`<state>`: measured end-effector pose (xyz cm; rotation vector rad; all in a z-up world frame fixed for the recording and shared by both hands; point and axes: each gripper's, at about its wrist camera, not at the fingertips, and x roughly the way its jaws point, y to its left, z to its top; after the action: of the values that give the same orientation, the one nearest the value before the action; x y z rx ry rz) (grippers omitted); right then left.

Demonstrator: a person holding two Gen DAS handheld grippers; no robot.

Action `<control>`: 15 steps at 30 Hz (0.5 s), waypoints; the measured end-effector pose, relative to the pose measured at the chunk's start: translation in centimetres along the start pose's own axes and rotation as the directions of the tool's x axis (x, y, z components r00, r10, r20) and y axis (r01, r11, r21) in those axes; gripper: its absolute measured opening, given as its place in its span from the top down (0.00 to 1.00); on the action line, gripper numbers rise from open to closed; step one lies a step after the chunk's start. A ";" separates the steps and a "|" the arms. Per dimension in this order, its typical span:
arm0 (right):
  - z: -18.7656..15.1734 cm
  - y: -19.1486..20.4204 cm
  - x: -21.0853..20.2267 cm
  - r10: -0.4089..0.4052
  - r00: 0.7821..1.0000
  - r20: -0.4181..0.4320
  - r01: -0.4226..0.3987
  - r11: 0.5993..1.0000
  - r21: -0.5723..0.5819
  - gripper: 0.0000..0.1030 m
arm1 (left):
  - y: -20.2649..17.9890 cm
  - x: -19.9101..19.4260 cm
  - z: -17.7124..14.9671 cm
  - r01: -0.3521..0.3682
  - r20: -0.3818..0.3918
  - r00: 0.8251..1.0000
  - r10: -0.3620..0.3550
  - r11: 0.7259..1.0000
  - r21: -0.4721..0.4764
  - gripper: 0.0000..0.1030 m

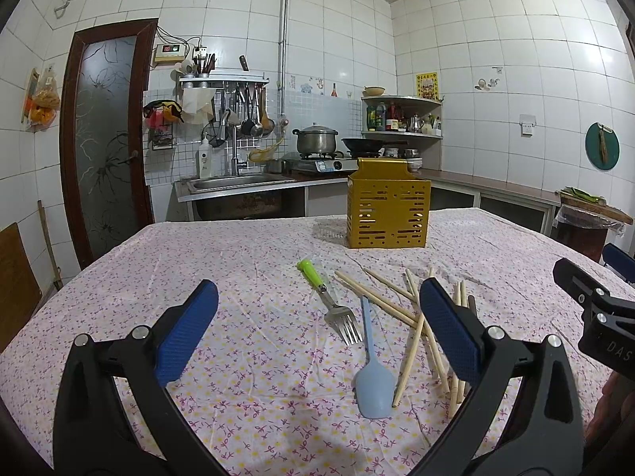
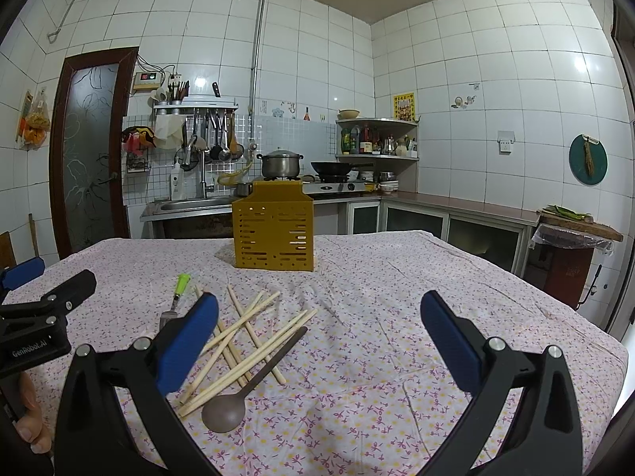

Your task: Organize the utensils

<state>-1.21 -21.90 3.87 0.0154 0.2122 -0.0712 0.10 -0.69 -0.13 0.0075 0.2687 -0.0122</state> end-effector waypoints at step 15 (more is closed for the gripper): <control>-0.1 0.1 0.0 0.000 1.000 0.001 0.000 1.000 -0.002 0.04 | 0.0 0.1 0.0 0.000 -0.004 1.000 0.000 1.000 0.001 0.05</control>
<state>-1.26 -21.76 3.79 0.0132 0.2115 -0.0708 0.18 -0.72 -0.15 0.0090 0.2728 -0.0124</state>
